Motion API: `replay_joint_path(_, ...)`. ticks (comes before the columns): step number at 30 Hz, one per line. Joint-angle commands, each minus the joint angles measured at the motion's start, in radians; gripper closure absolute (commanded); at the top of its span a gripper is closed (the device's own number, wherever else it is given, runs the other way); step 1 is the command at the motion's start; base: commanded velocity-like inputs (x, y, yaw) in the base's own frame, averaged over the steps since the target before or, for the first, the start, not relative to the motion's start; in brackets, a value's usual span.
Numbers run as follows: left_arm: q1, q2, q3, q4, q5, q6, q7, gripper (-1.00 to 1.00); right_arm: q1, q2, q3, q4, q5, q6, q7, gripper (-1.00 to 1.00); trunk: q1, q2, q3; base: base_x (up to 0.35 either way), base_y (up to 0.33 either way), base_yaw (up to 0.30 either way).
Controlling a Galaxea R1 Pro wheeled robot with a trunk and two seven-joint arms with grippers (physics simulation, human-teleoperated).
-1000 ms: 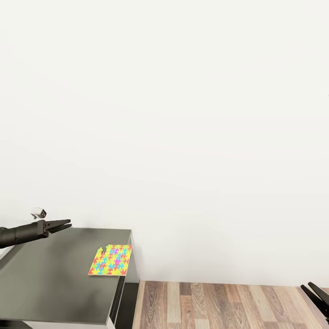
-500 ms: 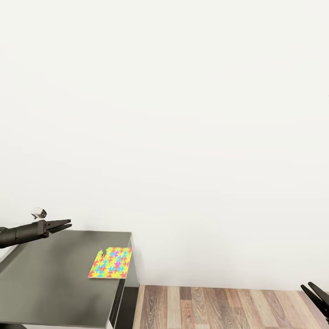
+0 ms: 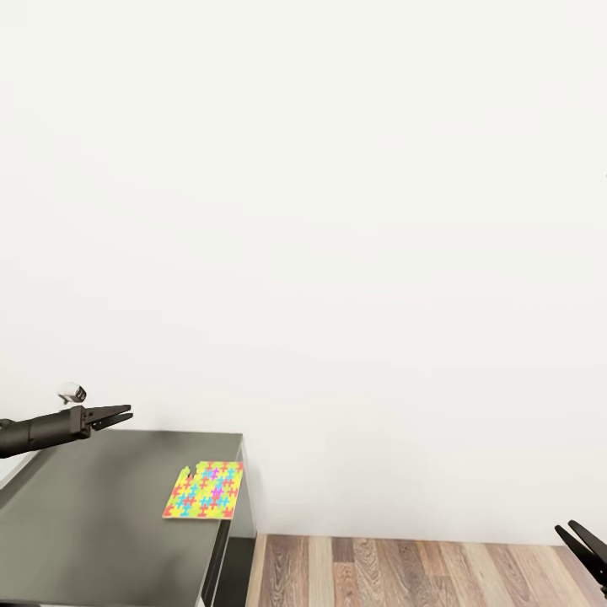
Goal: Put all the toys in the child's room - the three board games (two on the bed and one on the table), the two jigsaw puzzles on the table, and the tennis ball on the table - inside the toy box on the table in the child's room.
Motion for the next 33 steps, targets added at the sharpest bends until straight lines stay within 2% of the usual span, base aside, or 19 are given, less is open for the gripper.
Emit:
replay_joint_path(1,-0.001,0.001,-0.008,0.0,0.006,0.011,-0.003,-1.0,0.0,0.0,0.001,-0.002,-0.007,0.008,-0.001,-1.0,0.001,-0.002,0.0,0.0,0.0,0.0)
replay_joint_path(33,-0.001,0.001,-0.009,0.0,0.006,0.011,-0.003,-1.0,0.0,-0.001,0.001,0.0,-0.007,0.008,-0.001,-1.0,0.001,-0.002,0.052,0.0,0.0,0.0)
